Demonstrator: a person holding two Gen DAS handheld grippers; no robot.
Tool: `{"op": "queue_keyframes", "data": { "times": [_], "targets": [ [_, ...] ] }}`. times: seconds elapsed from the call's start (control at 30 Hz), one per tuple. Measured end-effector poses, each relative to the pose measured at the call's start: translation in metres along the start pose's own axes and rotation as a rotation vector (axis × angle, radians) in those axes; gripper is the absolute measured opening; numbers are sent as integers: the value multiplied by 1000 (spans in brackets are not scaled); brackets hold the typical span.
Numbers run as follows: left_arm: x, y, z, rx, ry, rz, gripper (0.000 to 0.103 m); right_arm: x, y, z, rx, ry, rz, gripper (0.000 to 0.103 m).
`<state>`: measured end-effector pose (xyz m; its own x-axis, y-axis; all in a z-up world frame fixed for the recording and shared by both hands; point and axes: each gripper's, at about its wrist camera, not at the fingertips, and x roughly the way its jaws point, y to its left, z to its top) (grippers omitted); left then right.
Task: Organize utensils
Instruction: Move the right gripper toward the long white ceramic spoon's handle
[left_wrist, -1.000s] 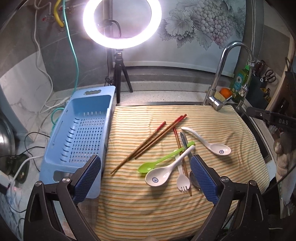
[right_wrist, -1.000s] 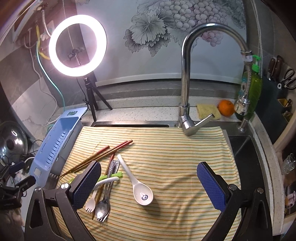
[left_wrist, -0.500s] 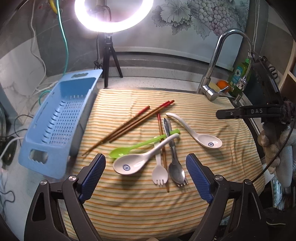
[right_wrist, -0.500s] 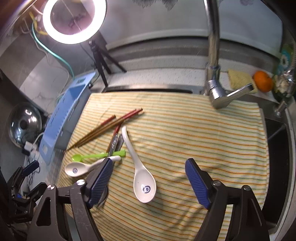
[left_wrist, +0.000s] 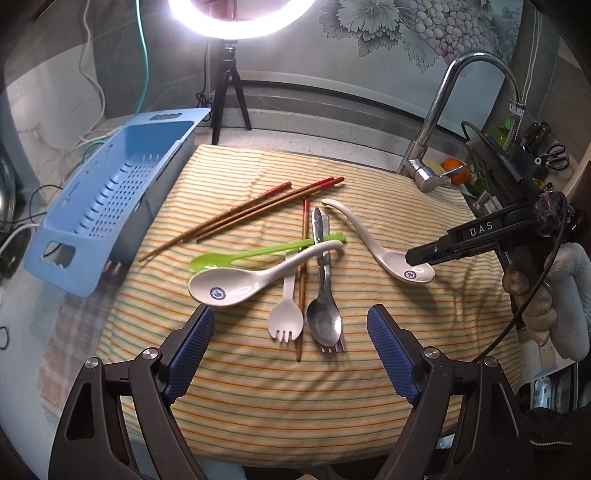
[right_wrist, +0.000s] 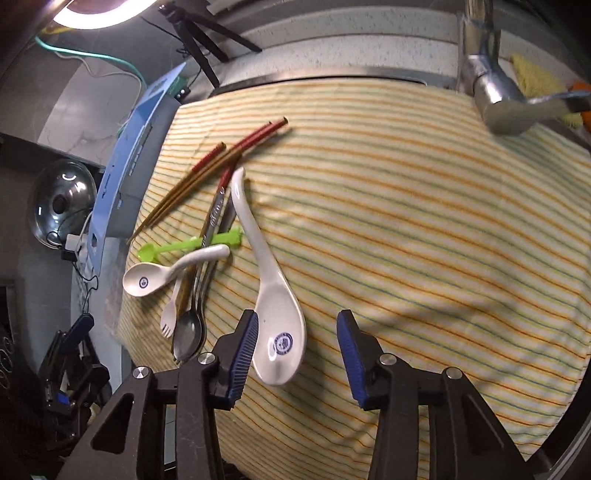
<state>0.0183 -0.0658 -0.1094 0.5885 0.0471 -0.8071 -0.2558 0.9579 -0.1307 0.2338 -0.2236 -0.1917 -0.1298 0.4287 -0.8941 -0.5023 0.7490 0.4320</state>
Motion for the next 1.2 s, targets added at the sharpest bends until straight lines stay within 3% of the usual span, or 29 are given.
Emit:
{"op": "queue_keyframes", "data": {
  "times": [0.17, 0.43, 0.5, 0.63, 0.8, 0.93, 1.2],
  "targets": [
    [0, -5, -3, -16, 4, 13, 84, 12, 1, -6, 37, 87, 116, 27],
    [-1, -9, -7, -25, 19, 36, 84, 33, 23, -10, 37, 146, 236, 27],
    [-1, -10, -7, -23, 22, 34, 84, 35, 31, -11, 15, 152, 225, 28],
    [4, -14, -7, -27, 32, 3, 84, 22, 36, -16, -41, 137, 178, 42],
    [18, -27, -6, -32, 55, -61, 84, -12, 23, -8, -51, 53, 162, 44],
    [34, -40, -4, -35, 75, -117, 84, -24, 21, 5, -93, -8, 103, 44],
    [63, -64, 0, -59, 118, -211, 84, -9, 27, 35, -155, -15, 39, 44]
  ]
}}
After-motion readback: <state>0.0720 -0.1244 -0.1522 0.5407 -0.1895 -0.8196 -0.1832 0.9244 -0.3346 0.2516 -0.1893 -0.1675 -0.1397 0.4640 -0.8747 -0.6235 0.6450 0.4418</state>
